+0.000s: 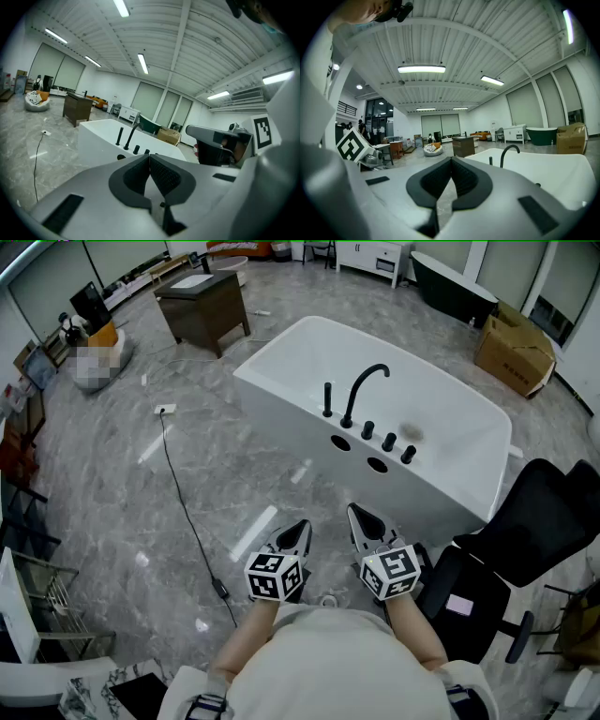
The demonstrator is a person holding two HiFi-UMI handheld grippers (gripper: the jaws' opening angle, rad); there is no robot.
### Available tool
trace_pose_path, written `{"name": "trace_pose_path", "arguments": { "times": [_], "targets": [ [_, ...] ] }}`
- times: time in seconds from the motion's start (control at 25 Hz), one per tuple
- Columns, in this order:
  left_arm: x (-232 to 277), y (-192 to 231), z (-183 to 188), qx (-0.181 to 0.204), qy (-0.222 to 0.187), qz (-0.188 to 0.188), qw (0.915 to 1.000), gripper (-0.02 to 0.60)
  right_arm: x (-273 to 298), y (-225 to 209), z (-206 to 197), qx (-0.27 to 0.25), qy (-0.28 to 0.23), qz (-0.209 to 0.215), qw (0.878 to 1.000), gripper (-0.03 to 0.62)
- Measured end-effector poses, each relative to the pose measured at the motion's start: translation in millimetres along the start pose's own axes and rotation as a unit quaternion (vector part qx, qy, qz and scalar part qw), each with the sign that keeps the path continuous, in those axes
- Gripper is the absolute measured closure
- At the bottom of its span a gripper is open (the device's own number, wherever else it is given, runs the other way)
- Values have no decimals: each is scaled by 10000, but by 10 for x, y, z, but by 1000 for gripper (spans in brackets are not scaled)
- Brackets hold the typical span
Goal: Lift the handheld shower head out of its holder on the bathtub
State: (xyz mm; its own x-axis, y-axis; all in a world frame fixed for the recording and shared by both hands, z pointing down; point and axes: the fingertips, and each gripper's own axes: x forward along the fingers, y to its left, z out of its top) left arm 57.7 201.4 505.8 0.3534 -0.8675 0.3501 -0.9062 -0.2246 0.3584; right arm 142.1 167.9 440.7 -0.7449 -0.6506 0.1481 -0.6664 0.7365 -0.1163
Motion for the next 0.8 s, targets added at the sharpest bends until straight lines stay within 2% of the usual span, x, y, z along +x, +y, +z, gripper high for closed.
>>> {"name": "trace_pose_path", "arguments": {
  "times": [0.24, 0.8],
  "targets": [
    [-323, -44, -32, -3, -134, 93, 9999, 560, -133, 283, 81, -29, -120, 75, 9999, 576],
    [-284, -149, -145, 38, -39, 154, 9999, 561, -292, 171, 24, 26, -131, 123, 9998, 574]
  ]
}}
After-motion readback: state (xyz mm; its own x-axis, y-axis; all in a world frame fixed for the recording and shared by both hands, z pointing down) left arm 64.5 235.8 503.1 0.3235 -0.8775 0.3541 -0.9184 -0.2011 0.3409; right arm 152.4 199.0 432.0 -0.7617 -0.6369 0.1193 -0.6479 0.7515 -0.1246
